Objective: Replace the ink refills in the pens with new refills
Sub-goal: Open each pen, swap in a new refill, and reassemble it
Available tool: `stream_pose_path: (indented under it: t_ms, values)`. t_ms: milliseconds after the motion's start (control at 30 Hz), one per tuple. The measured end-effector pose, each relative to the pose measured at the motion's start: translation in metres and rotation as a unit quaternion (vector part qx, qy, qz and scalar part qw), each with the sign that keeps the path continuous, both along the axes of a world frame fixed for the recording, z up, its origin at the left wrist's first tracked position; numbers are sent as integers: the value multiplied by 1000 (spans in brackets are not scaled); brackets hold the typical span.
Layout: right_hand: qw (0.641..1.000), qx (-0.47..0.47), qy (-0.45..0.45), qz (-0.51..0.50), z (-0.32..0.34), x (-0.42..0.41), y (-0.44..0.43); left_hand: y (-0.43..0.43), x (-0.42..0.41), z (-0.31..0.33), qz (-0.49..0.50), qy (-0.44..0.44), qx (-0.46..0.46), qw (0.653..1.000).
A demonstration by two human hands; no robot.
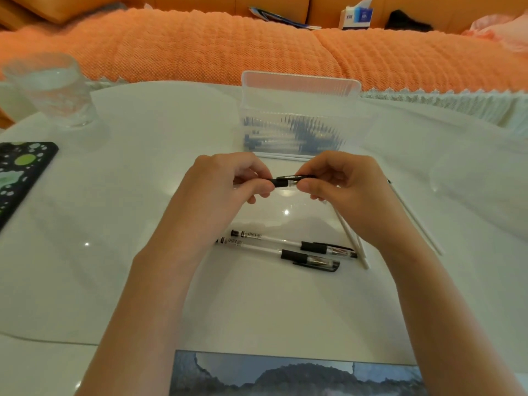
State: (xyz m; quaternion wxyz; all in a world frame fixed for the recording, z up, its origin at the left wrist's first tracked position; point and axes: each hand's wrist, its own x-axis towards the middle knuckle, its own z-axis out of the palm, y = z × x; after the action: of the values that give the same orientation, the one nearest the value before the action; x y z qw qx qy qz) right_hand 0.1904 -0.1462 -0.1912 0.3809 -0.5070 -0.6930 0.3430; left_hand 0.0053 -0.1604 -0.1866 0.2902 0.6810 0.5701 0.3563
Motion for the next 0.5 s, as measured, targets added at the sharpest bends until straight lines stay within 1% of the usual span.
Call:
stream_pose_path:
  t_ms: [167, 300, 500]
  values:
    - [1000, -1, 22, -8, -1, 7, 4, 7, 8, -6, -6, 0, 0, 1000]
    - [1000, -8, 18, -5, -6, 7, 5, 10, 9, -8, -19, 9, -7, 1000]
    - [1000, 10, 27, 1, -6, 9, 5, 9, 10, -8, -21, -12, -19, 1000]
